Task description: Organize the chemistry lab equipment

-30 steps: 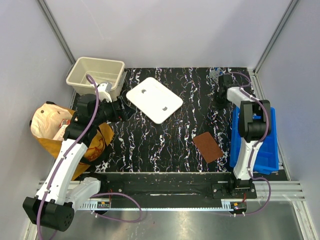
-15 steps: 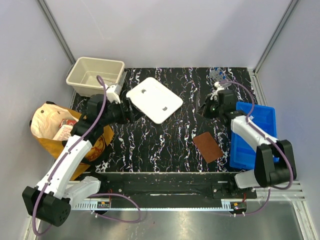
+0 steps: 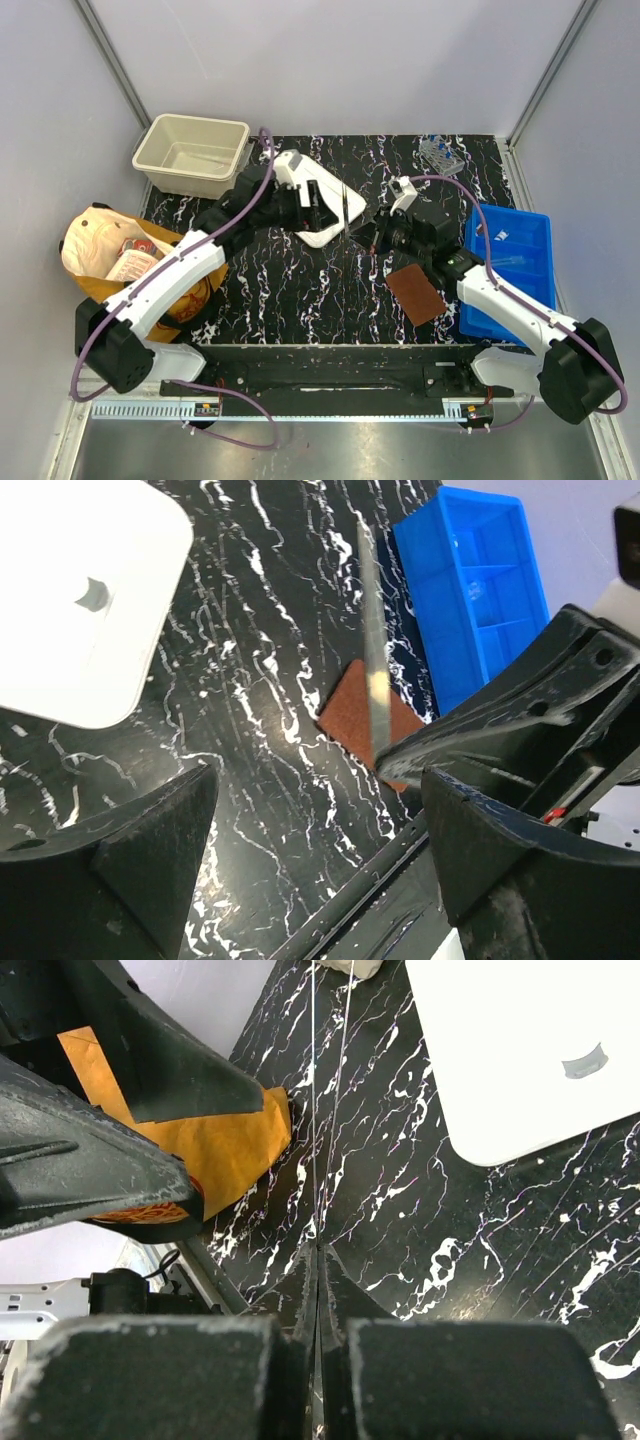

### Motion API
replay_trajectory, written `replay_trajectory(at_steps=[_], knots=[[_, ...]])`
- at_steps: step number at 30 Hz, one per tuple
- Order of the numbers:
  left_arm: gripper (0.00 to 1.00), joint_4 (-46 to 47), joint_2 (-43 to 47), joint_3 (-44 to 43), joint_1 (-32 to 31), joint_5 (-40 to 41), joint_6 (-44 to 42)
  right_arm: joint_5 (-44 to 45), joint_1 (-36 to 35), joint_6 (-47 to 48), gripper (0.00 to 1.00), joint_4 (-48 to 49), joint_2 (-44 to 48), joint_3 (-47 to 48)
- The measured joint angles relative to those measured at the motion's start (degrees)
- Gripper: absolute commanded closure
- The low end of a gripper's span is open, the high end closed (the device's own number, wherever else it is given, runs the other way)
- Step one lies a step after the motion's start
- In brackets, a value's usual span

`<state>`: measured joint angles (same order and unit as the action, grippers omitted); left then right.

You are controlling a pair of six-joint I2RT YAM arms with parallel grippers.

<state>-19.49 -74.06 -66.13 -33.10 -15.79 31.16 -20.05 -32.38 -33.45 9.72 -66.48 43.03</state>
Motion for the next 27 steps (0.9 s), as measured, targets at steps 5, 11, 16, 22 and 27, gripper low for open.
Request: replay_trajectory(at_steps=[5,11,16,22,27], knots=[[0.21,1.2,-4.3,-3.5,-2.2,0.3,0.0,0.5,-0.8,-1.4,1.00,0.0,0.0,0.0],[0.26,3.4,-8.1,-4.0,-2.5,0.5,0.0,0.5,-1.5,-2.1,1.00,0.1,0.0,-0.1],[0.51,4.4,-10.4,-4.0,-2.6,0.3,0.2,0.6,-2.1,-2.5,1.00,0.2,0.0,-0.3],[0.87,4.5,-11.9,-4.9,-3.0,-1.0,0.5,1.1,-2.2,-2.7,1.00,0.4,-1.1,-0.9],[1.00,3.6,-12.6,-7.4,-3.7,-2.3,1.8,1.9,-2.6,-3.6,0.61,1.9,-1.1,-2.0]])
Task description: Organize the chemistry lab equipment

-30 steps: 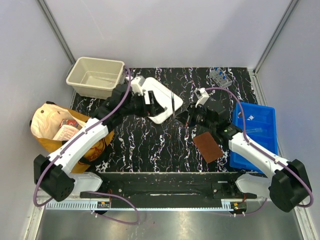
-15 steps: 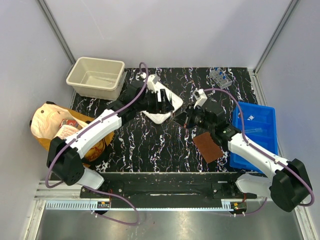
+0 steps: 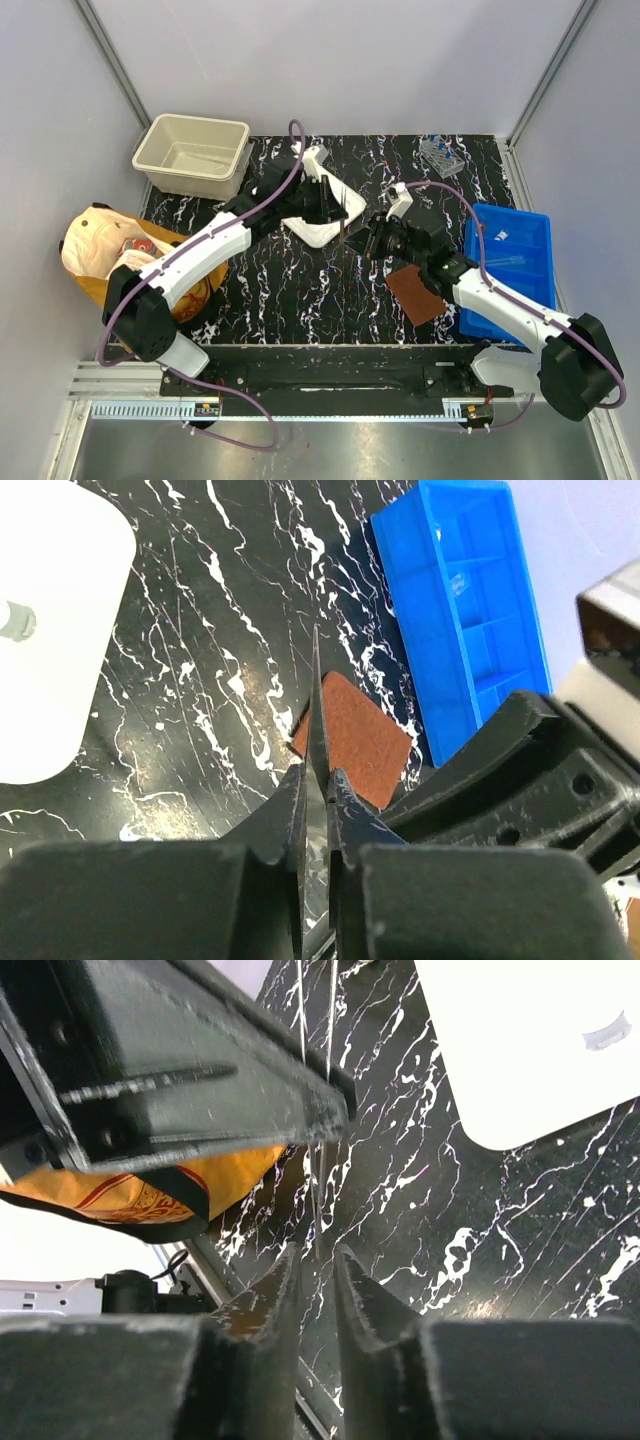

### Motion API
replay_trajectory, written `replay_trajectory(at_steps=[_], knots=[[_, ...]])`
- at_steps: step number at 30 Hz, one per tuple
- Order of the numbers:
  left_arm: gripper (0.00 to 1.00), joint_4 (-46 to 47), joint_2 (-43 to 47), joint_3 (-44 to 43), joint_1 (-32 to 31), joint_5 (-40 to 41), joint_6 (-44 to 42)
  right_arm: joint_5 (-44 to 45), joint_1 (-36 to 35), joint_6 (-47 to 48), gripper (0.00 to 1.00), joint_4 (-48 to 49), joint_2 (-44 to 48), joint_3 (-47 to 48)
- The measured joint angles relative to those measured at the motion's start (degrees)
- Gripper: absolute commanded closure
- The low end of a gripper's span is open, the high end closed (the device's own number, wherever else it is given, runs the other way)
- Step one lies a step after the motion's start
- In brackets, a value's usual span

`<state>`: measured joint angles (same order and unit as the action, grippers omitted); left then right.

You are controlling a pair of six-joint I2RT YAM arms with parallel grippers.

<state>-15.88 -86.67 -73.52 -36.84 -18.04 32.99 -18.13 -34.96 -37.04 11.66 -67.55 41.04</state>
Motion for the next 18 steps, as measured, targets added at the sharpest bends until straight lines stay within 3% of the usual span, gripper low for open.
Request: replay_trajectory(at_steps=[2,4,5,10,18], knots=[[1.00,-1.1,-0.7,-1.6,0.5,0.4,-0.2,0.6,0.0,-0.5,0.41,1.4,0.4,-1.0],[1.00,-2.8,-1.5,-3.2,1.2,1.5,-1.1,1.1,-0.1,-0.8,0.11,1.9,1.1,-2.1],[1.00,-4.6,-2.1,-4.4,1.7,2.4,-1.7,1.2,-0.1,-1.1,0.01,2.0,1.5,-2.5],[1.00,-12.0,-4.7,-11.4,7.3,5.6,-5.0,3.3,-0.2,-1.0,0.00,2.3,6.3,-5.1],[1.00,-18.2,-11.4,-24.9,24.3,16.2,-9.0,9.0,-0.2,-0.3,0.00,0.4,14.3,-8.5]])
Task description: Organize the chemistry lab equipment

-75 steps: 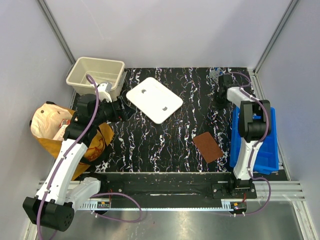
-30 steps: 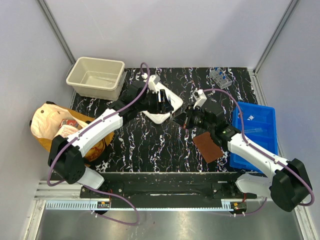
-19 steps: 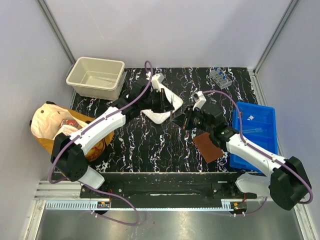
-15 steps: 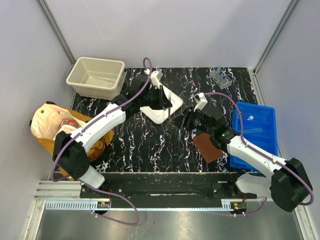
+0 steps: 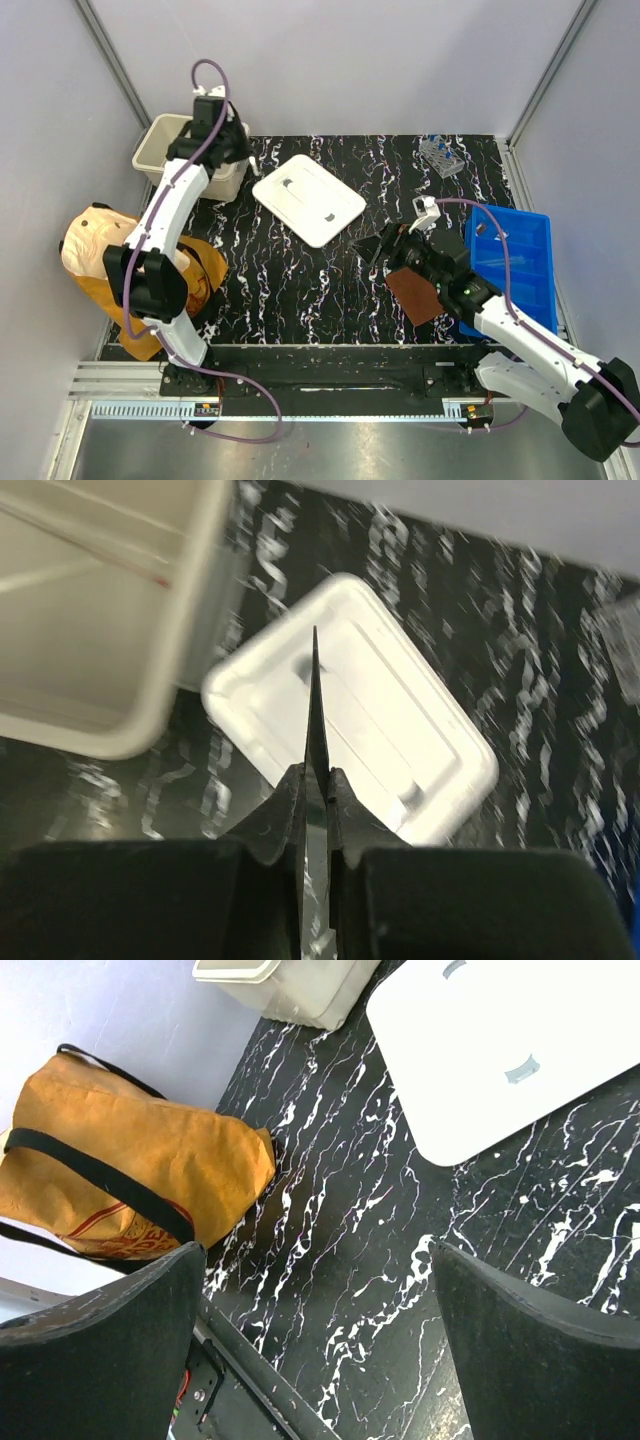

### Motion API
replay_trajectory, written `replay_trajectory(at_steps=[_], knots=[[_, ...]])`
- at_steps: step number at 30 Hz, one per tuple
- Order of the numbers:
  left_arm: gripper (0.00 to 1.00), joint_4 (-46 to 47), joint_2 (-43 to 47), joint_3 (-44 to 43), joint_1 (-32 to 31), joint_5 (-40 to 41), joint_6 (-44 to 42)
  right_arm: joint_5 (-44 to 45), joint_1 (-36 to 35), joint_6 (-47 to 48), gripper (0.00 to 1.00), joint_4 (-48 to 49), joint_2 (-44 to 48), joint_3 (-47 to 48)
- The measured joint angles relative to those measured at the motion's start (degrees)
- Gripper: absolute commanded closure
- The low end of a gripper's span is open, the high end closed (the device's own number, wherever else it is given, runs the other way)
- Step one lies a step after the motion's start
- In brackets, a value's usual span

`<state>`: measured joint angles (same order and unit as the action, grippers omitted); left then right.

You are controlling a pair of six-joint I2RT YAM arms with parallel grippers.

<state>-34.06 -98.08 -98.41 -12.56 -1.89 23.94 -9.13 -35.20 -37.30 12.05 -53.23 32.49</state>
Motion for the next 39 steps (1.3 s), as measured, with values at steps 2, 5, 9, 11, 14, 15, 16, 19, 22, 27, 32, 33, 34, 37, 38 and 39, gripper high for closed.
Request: replay_trajectory(at_steps=[2,5,9,11,14,15,16,19,22,27,32,33,34,37,38,39], knots=[[1.00,-0.5,-2.0,-3.0,3.1,2.7,-0.6,1.2,0.0,0.5,0.00,-1.0,1.0,0.0],[1.00,-1.3,-6.4,-8.4,7.5,4.2,-1.3,2.4,0.0,1.3,0.00,-2.4,2.0,0.0],[1.00,-2.7,-14.8,-17.9,12.5,3.9,-1.5,3.2,0.0,2.0,0.00,-4.8,2.3,0.0],[0.96,-2.8,-18.6,-21.1,14.7,3.8,-1.5,3.6,0.0,2.4,0.00,-5.3,2.2,0.0],[0.87,-2.9,-22.5,-23.1,17.5,3.3,-1.4,3.7,0.0,3.0,0.00,-5.4,1.4,0.0],[0.83,-2.9,-23.7,-23.4,18.6,2.6,-1.4,3.7,0.0,3.2,0.00,-5.6,0.8,0.1],[0.81,-2.8,-24.9,-23.6,19.4,2.0,-1.2,3.8,0.0,3.5,0.00,-6.1,0.1,0.3],[0.75,-2.7,-27.4,-23.9,21.3,0.4,-0.8,4.2,0.0,4.1,0.00,-7.7,-2.1,1.0],[0.70,-2.7,-29.0,-23.9,22.2,-0.7,-0.9,4.2,0.0,4.6,0.00,-8.0,-3.3,1.3],[0.57,-2.5,-29.5,-24.0,21.9,-2.1,-1.4,4.2,0.0,5.6,0.00,-8.4,-5.9,3.1],[0.55,-2.3,-29.2,-24.4,21.6,-3.7,-1.6,5.0,0.0,6.7,0.00,-10.4,-8.6,5.8],[0.55,-2.3,-28.9,-24.4,21.6,-4.2,-1.6,5.3,0.0,7.1,0.00,-11.2,-8.8,6.3],[0.54,-2.4,-28.6,-24.4,21.6,-4.8,-1.6,5.6,0.0,7.4,0.00,-12.0,-9.0,6.8],[0.53,-2.3,-25.5,-23.6,21.4,-6.5,-1.5,6.7,0.0,8.5,0.02,-13.7,-9.8,8.5],[0.52,-2.2,-23.6,-22.6,21.3,-6.8,-1.5,7.0,0.0,8.8,0.03,-13.8,-10.3,9.0],[0.51,-2.2,-21.0,-21.4,21.1,-6.9,-1.5,7.4,0.0,8.9,0.05,-14.0,-11.0,9.7]])
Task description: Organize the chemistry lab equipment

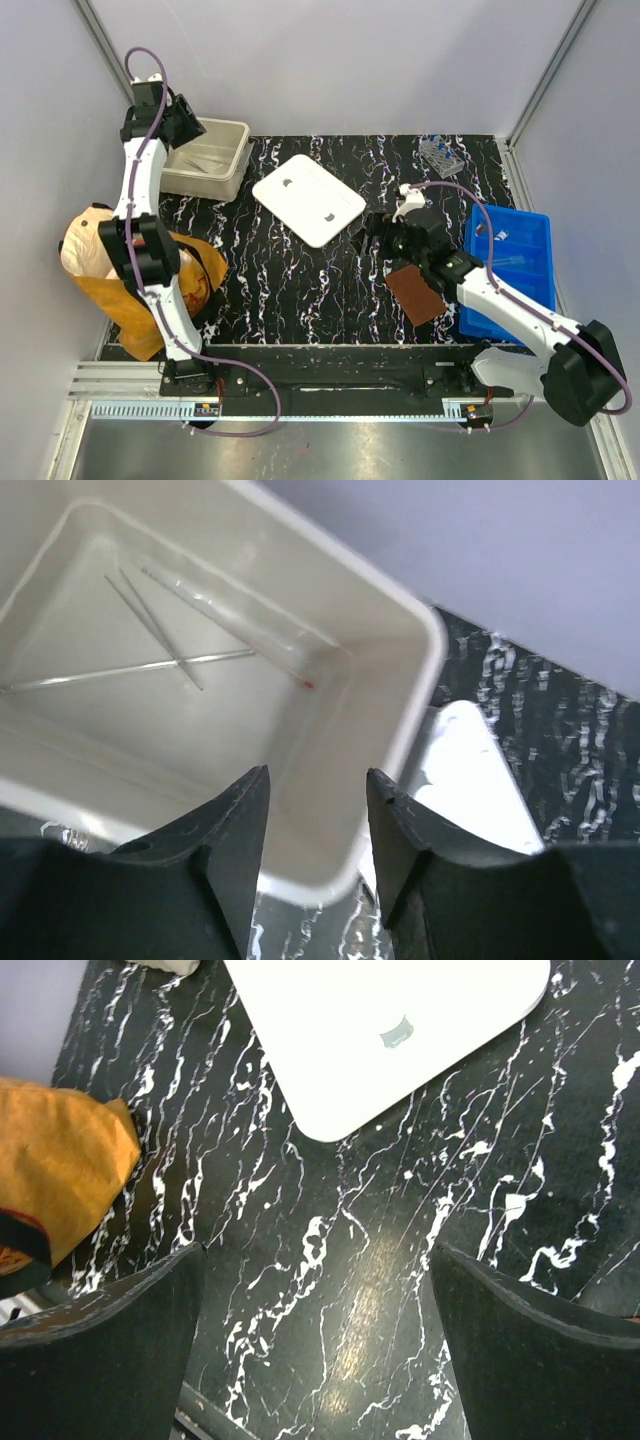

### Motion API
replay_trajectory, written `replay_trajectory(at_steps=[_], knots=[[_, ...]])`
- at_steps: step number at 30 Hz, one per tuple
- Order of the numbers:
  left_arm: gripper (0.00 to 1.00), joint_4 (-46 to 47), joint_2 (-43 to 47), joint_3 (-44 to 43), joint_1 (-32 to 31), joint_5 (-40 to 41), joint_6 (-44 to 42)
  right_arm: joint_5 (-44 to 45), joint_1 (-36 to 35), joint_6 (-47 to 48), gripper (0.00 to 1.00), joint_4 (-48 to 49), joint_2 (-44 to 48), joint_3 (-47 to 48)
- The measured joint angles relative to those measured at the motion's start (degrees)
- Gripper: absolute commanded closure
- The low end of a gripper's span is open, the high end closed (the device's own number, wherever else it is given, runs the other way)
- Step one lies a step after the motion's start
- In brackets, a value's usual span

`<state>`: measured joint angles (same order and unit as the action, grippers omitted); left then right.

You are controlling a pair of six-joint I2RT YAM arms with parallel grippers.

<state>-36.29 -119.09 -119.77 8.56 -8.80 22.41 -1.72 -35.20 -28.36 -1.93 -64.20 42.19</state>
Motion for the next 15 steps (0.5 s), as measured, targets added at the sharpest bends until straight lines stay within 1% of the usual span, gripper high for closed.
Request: replay_trajectory(at_steps=[3,6,9,11,13,15], knots=[[0.49,0.2,8.2,4.0,-1.6,0.3,-0.5,1.2,0.0,0.0,0.07,-1.1,-4.0,3.4],[0.49,0.8,19.2,9.3,-5.3,2.2,-2.1,1.2,0.0,-0.2,0.07,-1.4,-7.4,5.9],[0.47,2.3,26.4,13.4,-12.5,5.4,-4.1,0.6,0.0,-0.4,0.06,-2.2,-7.0,6.0],[0.46,2.6,30.6,17.1,-18.7,8.7,-5.9,0.7,0.0,-0.4,0.05,-2.7,-5.4,5.7],[0.45,2.5,32.2,19.5,-24.9,11.4,-7.6,0.9,0.0,-0.4,0.04,-3.7,-1.4,4.7],[0.44,2.4,31.9,21.0,-29.4,13.1,-8.9,1.8,0.0,-0.3,0.04,-4.3,3.8,3.3]])
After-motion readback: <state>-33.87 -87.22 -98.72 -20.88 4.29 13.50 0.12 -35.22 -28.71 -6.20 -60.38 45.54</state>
